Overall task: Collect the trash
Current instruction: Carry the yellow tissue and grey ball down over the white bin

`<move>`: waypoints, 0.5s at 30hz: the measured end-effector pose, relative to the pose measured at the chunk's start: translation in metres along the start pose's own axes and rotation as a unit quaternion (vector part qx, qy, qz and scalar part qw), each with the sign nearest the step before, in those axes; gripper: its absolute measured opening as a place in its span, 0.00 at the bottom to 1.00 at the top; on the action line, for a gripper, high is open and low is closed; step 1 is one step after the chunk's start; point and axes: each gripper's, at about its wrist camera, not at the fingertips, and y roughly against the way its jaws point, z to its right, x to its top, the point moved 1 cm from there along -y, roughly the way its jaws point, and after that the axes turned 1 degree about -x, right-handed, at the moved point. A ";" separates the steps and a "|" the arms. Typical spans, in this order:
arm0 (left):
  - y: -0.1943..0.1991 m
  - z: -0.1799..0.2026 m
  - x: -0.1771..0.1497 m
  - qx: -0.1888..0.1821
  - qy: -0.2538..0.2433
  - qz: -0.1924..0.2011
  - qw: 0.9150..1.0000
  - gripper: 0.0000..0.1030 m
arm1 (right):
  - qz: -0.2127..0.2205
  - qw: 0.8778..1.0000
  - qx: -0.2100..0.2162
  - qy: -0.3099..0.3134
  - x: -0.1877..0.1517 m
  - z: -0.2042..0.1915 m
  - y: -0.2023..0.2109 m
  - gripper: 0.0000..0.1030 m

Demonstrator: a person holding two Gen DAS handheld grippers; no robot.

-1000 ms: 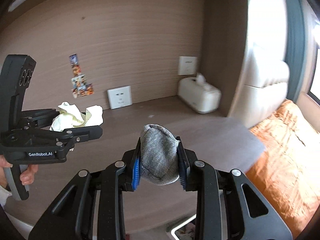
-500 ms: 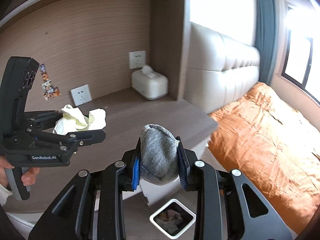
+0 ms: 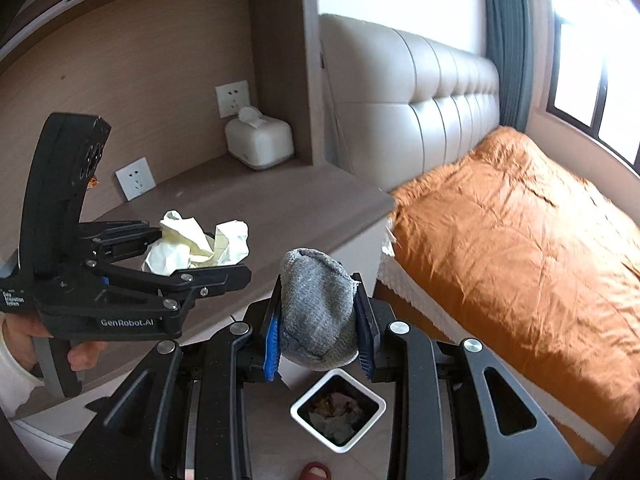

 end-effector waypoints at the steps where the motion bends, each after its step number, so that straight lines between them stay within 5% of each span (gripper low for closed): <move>1: -0.007 0.002 -0.002 -0.001 0.000 -0.006 1.000 0.56 | -0.005 1.000 0.002 -0.005 -0.003 0.004 -0.002 0.31; 15: -0.106 0.023 -0.053 -0.015 0.003 -0.091 0.996 0.56 | -0.067 0.997 0.031 -0.021 -0.060 0.050 -0.063 0.31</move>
